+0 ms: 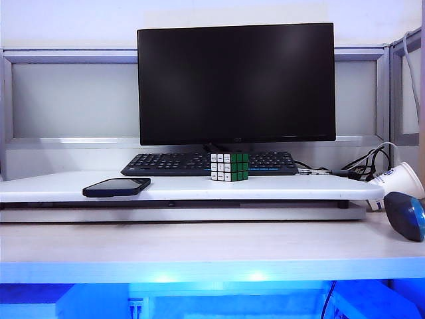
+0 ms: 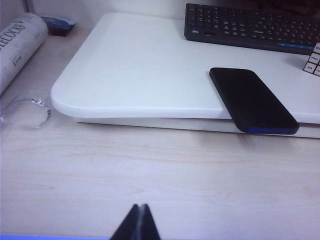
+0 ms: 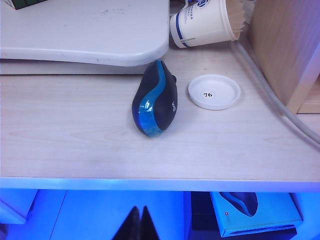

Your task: Put the phone on top of the Rubik's Cube.

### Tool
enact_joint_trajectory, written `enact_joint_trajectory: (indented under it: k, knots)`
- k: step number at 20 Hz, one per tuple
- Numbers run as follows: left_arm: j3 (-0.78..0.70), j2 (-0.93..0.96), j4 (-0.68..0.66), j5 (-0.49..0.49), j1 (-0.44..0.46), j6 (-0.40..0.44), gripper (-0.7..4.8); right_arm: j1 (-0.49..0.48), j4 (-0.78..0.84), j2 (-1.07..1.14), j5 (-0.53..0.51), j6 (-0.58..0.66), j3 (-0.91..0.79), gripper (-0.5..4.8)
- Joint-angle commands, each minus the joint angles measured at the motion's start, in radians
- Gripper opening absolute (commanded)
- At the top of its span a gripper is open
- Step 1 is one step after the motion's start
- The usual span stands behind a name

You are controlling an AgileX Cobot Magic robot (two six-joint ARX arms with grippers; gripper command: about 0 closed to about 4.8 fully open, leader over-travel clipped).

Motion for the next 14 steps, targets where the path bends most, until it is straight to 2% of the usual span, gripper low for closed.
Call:
enact_joint_trajectory:
  k: [1,11,14]
  knots:
    - [-0.001,0.0,-0.005,0.005,0.002,-0.003,-0.03,0.0,0.013,0.0,0.005,-0.003,-0.005,-0.06]
    - [-0.001,0.0,-0.005,0.008,0.002,-0.003,-0.05,0.0,0.015,0.0,-0.001,0.017,-0.005,-0.06]
    - [-0.001,0.001,-0.005,0.012,0.002,-0.003,-0.05,0.001,0.058,0.0,-0.007,0.123,-0.005,-0.06]
